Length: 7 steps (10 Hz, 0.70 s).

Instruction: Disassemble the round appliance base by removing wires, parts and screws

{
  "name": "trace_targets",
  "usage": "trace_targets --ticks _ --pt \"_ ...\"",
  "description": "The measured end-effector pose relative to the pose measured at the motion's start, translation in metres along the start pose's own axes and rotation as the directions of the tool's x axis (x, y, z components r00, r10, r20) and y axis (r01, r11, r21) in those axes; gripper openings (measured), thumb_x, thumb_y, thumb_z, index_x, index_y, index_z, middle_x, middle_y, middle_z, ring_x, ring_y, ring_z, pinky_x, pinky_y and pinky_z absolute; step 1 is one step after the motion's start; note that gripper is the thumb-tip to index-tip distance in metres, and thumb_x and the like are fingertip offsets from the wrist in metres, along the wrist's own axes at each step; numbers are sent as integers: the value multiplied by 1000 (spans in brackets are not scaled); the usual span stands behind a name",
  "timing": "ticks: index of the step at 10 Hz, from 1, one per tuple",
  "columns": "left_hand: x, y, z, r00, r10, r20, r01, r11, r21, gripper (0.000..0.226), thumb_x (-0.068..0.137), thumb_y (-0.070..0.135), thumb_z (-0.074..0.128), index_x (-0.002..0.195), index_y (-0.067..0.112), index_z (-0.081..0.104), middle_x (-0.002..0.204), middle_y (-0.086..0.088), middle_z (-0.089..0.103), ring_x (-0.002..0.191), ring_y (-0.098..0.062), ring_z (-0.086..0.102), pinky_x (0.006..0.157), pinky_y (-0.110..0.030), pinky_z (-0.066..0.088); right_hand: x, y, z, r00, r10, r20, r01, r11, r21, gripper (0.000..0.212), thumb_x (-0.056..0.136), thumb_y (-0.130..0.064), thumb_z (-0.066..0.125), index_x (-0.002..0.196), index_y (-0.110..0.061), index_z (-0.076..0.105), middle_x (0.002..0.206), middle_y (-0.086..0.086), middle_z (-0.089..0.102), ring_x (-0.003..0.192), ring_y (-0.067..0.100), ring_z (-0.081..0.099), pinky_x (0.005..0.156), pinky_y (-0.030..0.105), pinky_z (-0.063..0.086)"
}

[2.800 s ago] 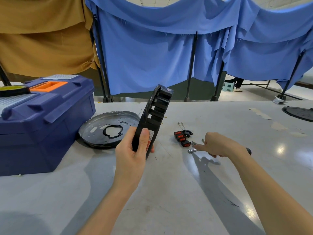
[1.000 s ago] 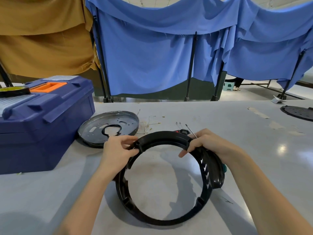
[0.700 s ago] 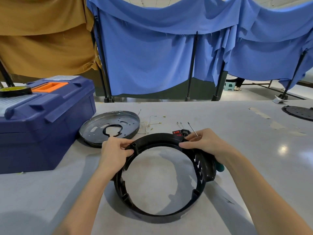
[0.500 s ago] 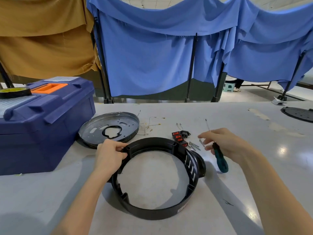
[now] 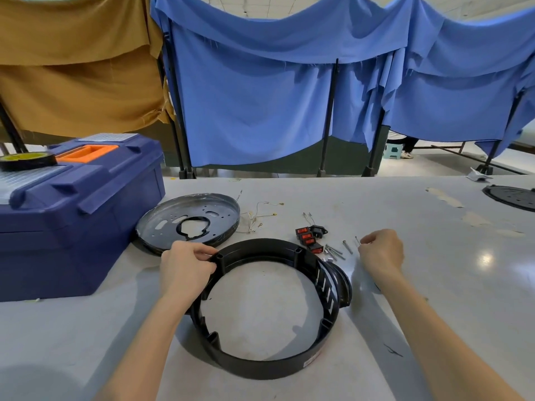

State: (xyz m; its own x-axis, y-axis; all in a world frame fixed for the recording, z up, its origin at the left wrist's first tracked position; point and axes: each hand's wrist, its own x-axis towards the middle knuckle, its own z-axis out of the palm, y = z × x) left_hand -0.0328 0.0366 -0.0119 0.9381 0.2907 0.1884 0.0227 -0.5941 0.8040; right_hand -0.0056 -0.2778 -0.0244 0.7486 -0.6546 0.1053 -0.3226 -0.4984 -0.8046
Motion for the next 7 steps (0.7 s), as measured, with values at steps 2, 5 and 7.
trace_targets --ticks 2,5,7 --pt "-1 0 0 1000 14 -25 -14 1000 -13 28 70 -3 69 82 21 78 74 5 73 84 -14 67 83 -31 54 -1 -9 -4 999 -5 -43 7 999 42 20 83 9 56 93 2 72 101 20 70 91 34 62 76 34 47" --pt "0 -2 -3 1000 15 -19 -16 997 -79 20 73 2 72 78 21 78 71 7 72 80 -9 67 73 -22 50 -10 -6 -22 968 -89 235 151 953 -264 42 77 -12 76 117 -5 64 108 13 61 94 29 57 72 30 42" --pt "1 -3 -9 999 14 -52 -22 986 -163 14 79 16 76 67 25 75 64 13 70 71 0 64 69 -20 48 -11 -3 -10 967 -249 53 255 947 -197 28 90 -18 63 114 -3 66 109 12 67 98 28 60 79 32 47"
